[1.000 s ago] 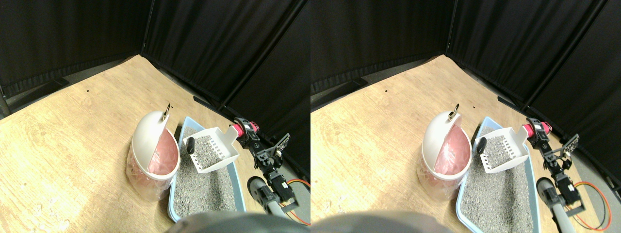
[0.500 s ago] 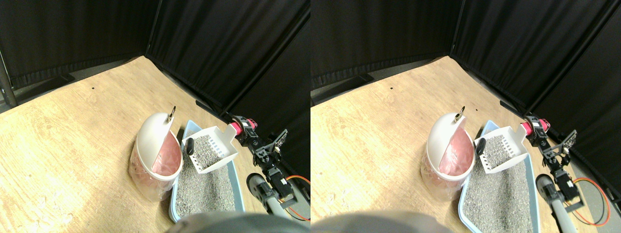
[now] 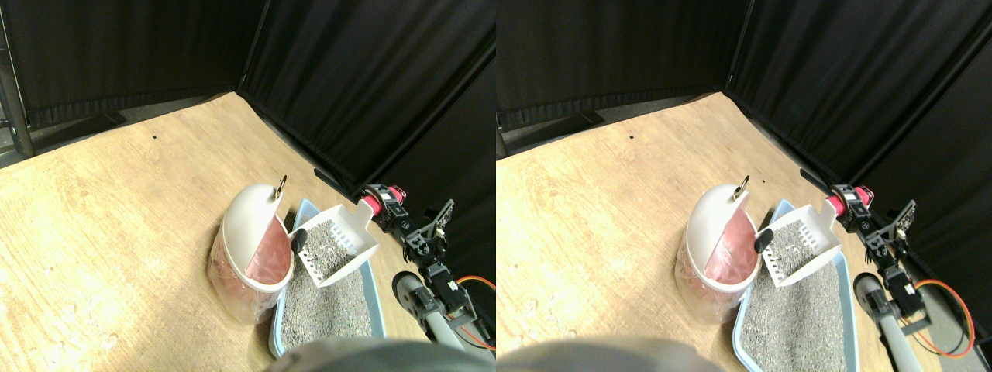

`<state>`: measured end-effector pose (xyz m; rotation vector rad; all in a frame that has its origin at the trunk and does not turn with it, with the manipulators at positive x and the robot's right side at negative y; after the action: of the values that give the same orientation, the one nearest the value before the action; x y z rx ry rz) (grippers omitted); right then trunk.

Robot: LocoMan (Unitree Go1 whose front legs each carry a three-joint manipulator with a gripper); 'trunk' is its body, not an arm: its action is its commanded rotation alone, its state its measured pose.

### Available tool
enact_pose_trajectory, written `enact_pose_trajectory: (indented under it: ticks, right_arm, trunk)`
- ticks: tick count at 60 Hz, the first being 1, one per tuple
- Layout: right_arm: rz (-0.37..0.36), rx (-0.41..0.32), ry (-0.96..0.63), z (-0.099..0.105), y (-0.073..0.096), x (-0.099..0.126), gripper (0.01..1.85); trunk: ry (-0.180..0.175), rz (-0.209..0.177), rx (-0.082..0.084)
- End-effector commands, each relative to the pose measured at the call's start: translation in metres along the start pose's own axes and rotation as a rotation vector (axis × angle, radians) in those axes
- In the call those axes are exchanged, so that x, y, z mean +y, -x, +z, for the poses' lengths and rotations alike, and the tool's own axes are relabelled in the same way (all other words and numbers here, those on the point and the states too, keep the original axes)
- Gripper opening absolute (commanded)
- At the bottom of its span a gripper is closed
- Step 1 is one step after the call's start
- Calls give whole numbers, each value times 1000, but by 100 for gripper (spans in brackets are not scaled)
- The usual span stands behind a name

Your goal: Scoop (unimanual)

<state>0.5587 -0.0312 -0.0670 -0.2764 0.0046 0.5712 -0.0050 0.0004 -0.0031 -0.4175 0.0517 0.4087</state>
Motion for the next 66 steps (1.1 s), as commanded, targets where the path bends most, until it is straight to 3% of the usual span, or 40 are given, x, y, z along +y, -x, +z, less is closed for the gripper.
enact_pose_trajectory:
  ticks: [1, 26, 42, 50, 66]
  right_arm:
    - [35, -59, 20, 13, -4, 8, 6]
    - [44, -42, 56, 18, -9, 12, 6]
    - [9, -33, 39, 10, -4, 3, 6]
    - [29, -60, 17, 7, -1, -2, 6]
    - [-104, -90, -113, -6, 18, -22, 6]
  trunk:
    - [10, 32, 4]
    - [18, 36, 6]
    - [-6, 12, 14]
    - [-25, -9, 16]
    - [-70, -52, 21]
